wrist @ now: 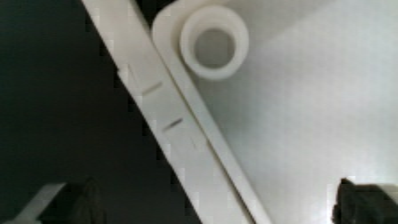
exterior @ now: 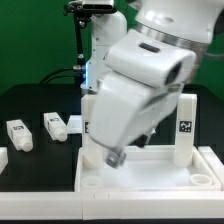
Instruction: Assemble desk
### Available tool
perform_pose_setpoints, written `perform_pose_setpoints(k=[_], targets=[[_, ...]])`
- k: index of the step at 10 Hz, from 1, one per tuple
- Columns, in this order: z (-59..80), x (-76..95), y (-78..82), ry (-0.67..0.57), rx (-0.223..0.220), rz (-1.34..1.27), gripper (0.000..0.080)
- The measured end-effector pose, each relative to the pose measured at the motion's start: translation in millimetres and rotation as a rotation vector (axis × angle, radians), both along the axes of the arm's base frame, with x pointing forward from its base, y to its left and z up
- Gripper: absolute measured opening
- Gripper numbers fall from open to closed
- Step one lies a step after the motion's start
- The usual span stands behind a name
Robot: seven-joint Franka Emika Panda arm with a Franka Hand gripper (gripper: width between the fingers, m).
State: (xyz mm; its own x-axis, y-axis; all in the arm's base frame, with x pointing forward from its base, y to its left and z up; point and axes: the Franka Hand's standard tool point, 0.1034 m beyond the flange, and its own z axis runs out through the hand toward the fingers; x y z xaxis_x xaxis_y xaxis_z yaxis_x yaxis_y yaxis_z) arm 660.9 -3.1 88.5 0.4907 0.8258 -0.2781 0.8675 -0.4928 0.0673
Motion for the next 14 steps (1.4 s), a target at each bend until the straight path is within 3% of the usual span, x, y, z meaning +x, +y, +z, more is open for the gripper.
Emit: perform_pose_setpoints(k=[2,4,5,9,10,12,13,14], targets=[[42.1,-12.1,-32.2,0.024,-0.011,-0.12,0.0649],[75.9,-39.3,-71.6,0.001,-0.009,-0.236,0.0649],[78.2,-52.6,-73.9,-0.018,-0.017,-0.342,0.0649],[72.5,-55.0,-72.5,-0.024,-0.02,-0.377,0.0649],[66.2,-65.0,-72.3,-0.031,-0.005,-0.36,0.0649],[77.0,-101.6,-100.6,0.009,0.031,-0.345,0.0649],[81.1,-118.0,-122.9,0.028,0.055,-0.326,0.0649],[70.9,-146.1,-139.4,0.053,0.049,-0.42,0.0649]])
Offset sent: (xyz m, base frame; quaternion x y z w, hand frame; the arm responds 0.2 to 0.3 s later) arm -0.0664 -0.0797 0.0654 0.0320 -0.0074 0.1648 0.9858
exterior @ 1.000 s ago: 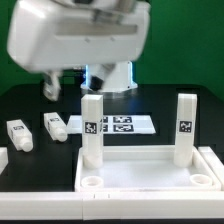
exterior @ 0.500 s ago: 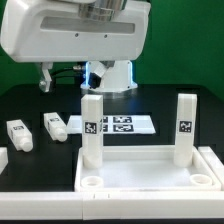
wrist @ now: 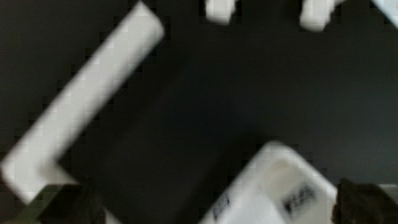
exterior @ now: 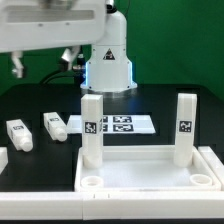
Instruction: Assemble desk
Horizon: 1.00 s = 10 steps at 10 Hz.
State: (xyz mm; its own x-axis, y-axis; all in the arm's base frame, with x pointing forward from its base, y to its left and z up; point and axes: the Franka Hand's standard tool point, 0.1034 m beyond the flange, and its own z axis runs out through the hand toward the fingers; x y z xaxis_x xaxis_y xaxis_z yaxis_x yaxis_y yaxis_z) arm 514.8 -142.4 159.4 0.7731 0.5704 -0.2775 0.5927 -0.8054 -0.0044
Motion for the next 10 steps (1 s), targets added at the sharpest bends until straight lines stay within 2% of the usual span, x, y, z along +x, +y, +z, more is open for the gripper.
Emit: perform_pose_setpoints(k=[2,4,5,6,7,8,9,10], targets=[[-2.2,-2.3,5.4,0.004,-0.002,0.007,0.0649],[-3.4,-3.5,4.1,0.007,-0.002,0.004,0.0649],[-8.6,-7.2,0.7,-0.002,0.005,-0.009,0.0649],[-23.7,-23.8,-13.9,-0.023,0.031,-0.037,0.0649],[-49.7,-53.0,-33.5,-0.01,0.058,-0.127,0.0649],[-70.9,-60.1,-48.3,-0.017,0.059,-0.127,0.0649],[-87.4,-62.3,-54.5,-0.022,0.074,-0.12,0.0649],[-88.5,-61.6,-54.6,-0.019,0.09,-0.123,0.0649]])
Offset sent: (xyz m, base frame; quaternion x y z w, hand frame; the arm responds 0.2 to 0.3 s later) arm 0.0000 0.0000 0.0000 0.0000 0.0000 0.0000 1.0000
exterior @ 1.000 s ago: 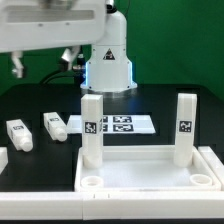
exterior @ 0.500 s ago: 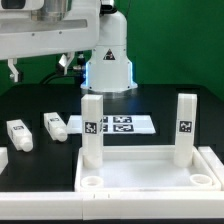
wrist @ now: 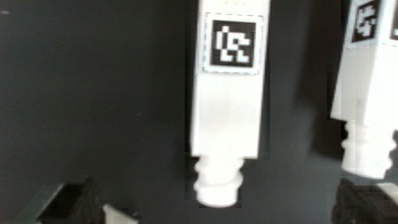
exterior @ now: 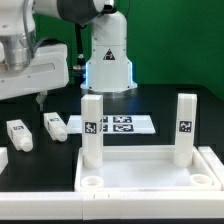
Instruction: Assemble desk
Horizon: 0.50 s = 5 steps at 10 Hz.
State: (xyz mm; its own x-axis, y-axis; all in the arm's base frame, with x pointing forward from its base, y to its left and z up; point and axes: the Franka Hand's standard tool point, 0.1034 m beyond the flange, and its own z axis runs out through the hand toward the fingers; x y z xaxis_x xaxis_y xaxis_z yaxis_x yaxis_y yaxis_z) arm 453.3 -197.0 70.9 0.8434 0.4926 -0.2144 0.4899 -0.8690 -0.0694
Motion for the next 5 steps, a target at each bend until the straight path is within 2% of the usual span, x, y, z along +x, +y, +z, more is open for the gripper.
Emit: perform_pose_setpoints(k=[3,5], targets=[[-2.6,-2.0,-0.1,0.003,-0.001,0.003,0.0649],[-29.4,-21.2,-20.9,-0.066,-0.039,0.033,0.0649]])
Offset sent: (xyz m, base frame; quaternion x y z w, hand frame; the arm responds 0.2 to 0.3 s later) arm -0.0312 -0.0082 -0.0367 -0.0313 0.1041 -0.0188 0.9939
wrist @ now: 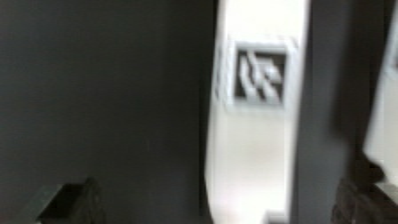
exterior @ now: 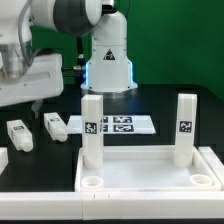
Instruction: Assemble desk
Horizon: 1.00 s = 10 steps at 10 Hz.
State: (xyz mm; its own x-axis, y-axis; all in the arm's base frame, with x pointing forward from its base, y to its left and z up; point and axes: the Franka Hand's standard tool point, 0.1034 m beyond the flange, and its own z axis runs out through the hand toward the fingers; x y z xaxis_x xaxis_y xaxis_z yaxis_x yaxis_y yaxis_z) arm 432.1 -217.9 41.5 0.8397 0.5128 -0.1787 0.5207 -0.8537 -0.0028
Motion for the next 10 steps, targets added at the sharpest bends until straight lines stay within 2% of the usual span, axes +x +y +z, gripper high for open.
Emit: perform_pose_setpoints(k=[1,10], targets=[[-13.9,-5.5,-6.5,0.003,-0.013,-0.014,0.0649],[-15.1,-4.8,-5.9,0.005,-0.013,-0.016,0.0649]])
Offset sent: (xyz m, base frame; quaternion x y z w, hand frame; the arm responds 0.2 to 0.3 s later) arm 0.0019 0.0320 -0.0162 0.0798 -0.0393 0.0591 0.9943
